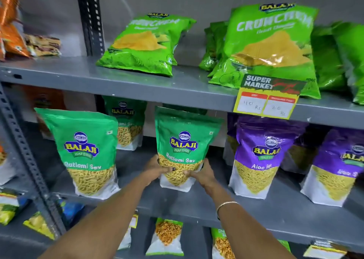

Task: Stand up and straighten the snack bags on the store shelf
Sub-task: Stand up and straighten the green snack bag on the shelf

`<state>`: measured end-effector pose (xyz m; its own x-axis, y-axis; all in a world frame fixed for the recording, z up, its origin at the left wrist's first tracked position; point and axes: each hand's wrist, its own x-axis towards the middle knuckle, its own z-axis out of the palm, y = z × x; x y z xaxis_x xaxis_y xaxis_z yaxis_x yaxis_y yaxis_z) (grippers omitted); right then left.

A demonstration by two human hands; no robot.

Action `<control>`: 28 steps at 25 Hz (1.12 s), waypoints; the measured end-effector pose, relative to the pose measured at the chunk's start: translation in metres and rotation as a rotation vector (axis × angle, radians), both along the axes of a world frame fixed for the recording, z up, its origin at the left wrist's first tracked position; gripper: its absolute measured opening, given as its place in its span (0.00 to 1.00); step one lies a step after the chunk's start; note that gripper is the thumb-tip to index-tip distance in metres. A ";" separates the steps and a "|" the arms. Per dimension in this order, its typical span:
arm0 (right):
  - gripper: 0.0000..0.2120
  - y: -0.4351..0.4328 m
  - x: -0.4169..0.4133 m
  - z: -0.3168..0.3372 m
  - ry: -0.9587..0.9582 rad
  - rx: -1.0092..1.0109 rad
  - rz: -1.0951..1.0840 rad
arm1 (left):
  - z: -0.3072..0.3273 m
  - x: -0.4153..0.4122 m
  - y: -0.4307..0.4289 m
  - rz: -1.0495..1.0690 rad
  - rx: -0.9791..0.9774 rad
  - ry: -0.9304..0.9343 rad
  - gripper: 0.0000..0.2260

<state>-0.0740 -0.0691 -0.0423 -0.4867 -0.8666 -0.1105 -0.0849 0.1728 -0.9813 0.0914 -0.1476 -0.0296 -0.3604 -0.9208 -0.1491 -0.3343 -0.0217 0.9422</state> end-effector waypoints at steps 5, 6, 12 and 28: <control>0.33 0.031 0.014 0.001 0.025 -0.022 0.006 | 0.000 0.014 0.026 0.001 -0.008 -0.055 0.27; 0.33 0.038 0.017 0.001 0.039 -0.031 -0.007 | 0.000 0.016 0.032 -0.005 -0.022 -0.071 0.27; 0.35 0.056 0.026 0.004 0.102 0.024 -0.017 | 0.001 0.029 0.044 -0.036 -0.067 -0.160 0.28; 0.37 0.071 0.032 0.010 0.194 0.070 0.004 | -0.001 0.039 0.052 -0.086 -0.145 -0.240 0.27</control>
